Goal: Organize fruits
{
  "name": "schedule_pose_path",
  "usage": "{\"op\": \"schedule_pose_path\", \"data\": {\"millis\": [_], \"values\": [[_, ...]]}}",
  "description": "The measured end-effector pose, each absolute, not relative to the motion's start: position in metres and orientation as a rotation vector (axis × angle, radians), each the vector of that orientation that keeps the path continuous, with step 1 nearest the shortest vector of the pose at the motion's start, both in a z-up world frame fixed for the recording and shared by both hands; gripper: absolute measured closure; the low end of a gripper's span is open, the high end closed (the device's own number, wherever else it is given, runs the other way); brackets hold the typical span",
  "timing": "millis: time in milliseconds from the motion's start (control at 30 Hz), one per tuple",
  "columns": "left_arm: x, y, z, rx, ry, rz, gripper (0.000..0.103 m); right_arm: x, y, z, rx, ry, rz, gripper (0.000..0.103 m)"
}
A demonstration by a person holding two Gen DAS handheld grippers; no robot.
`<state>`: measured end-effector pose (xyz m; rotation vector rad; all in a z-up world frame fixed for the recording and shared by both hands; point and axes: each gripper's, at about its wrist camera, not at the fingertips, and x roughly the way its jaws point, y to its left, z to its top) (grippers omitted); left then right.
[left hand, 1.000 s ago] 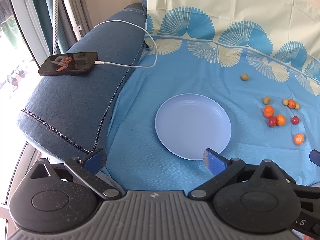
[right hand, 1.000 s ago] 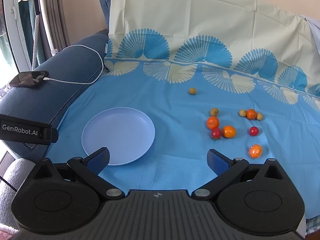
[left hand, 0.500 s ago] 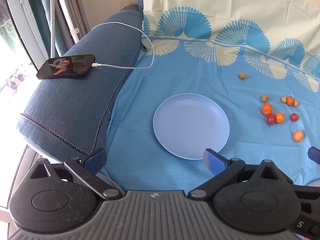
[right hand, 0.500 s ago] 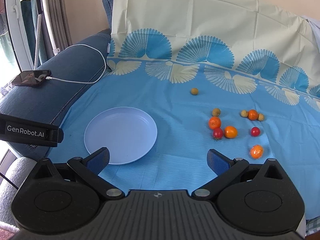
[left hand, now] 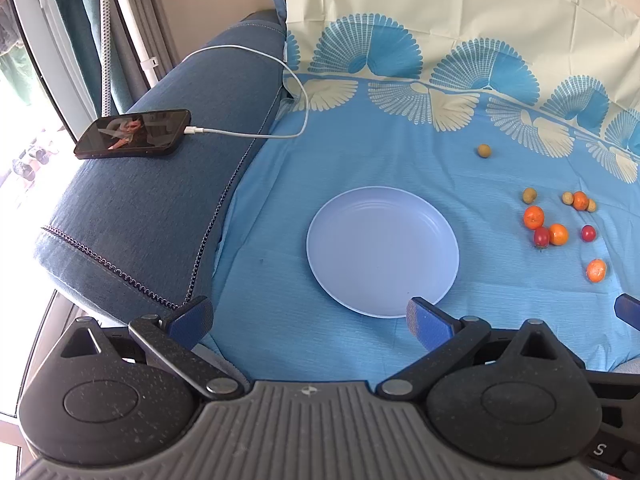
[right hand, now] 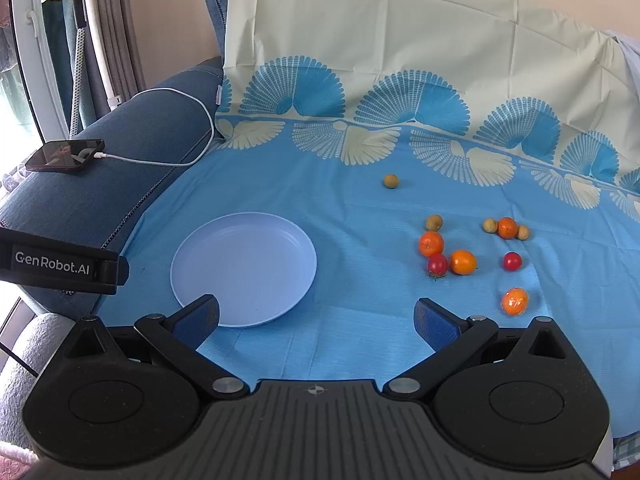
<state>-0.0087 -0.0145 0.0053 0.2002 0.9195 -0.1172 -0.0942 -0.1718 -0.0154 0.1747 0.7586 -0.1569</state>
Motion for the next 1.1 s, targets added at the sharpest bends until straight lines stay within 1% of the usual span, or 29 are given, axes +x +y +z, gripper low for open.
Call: {"op": "schedule_pose_path", "data": {"millis": [1100], "values": [[-0.0089,-0.0167,0.0062,0.207,0.925,-0.115,0.000,-0.0970,-0.1713,-0.0161,0.196,0.762,-0.140,0.000]]}}
